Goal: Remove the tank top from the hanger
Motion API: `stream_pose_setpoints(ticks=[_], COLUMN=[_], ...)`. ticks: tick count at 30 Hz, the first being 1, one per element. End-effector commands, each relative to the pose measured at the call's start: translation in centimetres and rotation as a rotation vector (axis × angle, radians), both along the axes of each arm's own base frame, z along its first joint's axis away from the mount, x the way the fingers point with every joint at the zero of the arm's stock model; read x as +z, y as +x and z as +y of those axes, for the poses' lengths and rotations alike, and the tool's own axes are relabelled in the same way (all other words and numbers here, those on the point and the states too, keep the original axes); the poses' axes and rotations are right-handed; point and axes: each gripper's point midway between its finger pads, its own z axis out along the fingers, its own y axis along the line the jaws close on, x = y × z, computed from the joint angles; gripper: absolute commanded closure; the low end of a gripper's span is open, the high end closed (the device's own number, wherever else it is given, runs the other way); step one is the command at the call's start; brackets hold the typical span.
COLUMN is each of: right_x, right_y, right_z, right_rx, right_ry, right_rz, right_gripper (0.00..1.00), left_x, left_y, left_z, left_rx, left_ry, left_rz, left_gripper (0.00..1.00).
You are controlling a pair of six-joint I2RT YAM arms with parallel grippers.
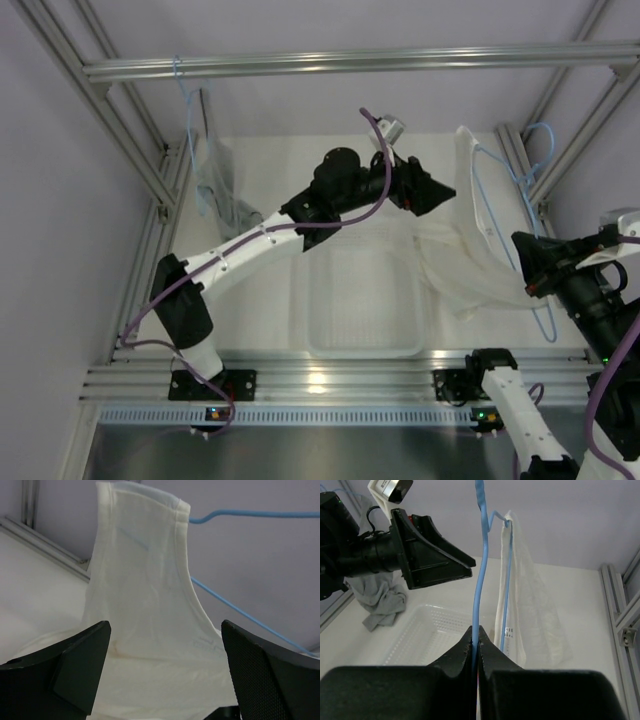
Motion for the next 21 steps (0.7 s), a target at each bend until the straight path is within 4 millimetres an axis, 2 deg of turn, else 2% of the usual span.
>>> stream_pose_setpoints(ticks=[1,5,6,8,9,11,14,16,21], right_x=[1.9,1.9,2.0,2.1,2.1,2.3,2.2,2.3,3.1], right_y=[-1.0,-1.0,-1.0,-1.2,-1.4,-1.5,-1.5,-1.5,-2.3], right_z=[0.3,0.4,0.4,0.7,0.8,0.8,0.7,0.8,1.3], right_rx=[0.009,0.015,0.017,0.031,0.04,0.038,0.033,0.036,0.068], right_ry=[0.02,0.024,0.026,0.029,0.032,0.033,0.033,0.033,0.041], right_rz=[-0.063,-0.06,-0.059,-0.061,-0.061,-0.065,-0.062,-0.062,-0.086], right_gripper=[1.0,1.0,1.0,1.0,1.0,1.0,1.0,1.0,1.0], left_x=[6.7,7.2,6.4,7.1,6.3,6.1,6.1,6.1,6.1], left_y=[0.7,0.1,0.4,0.6,0.9,1.2,0.9,0.5,1.5], left_z=[-0.3,-1.7,-2.4,-2.9,-3.5,-4.2,-4.8,-5.1,-5.1], left_rx=[0.038,-0.008,-0.003,0.017,0.016,0.014,0.012,0.026,0.104], left_ry=[-0.176,-0.198,-0.176,-0.173,-0.155,-0.149,-0.143,-0.138,-0.117], left_rz=[-0.159,-0.209,-0.229,-0.266,-0.263,-0.267,-0.284,-0.294,-0.315], left_gripper=[0.04,0.07,0.07,0.08,0.12,0.13,0.16,0.27,0.31])
